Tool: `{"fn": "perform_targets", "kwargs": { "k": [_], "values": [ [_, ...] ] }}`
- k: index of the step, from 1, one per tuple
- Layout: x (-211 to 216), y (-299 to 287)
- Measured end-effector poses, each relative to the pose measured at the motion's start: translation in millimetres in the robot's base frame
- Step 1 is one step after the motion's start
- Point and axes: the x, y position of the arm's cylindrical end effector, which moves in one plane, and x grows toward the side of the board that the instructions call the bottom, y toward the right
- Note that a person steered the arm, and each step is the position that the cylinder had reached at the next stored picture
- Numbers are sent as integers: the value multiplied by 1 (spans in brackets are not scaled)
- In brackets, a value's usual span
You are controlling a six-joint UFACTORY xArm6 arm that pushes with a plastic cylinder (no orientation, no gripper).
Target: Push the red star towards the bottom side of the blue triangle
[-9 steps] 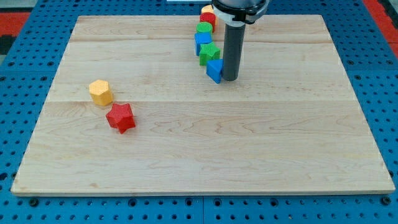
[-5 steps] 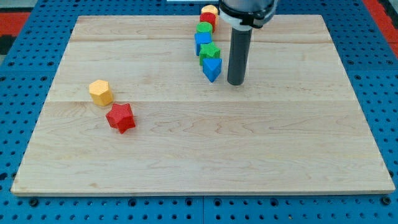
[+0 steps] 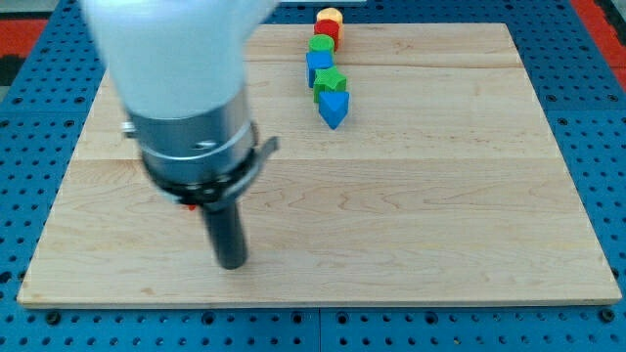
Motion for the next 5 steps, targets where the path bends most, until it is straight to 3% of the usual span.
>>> {"fn": "perform_targets", "kwargs": {
  "k": [2,5],
  "values": [
    [-6,-96],
    [-83,-100]
  ]
}}
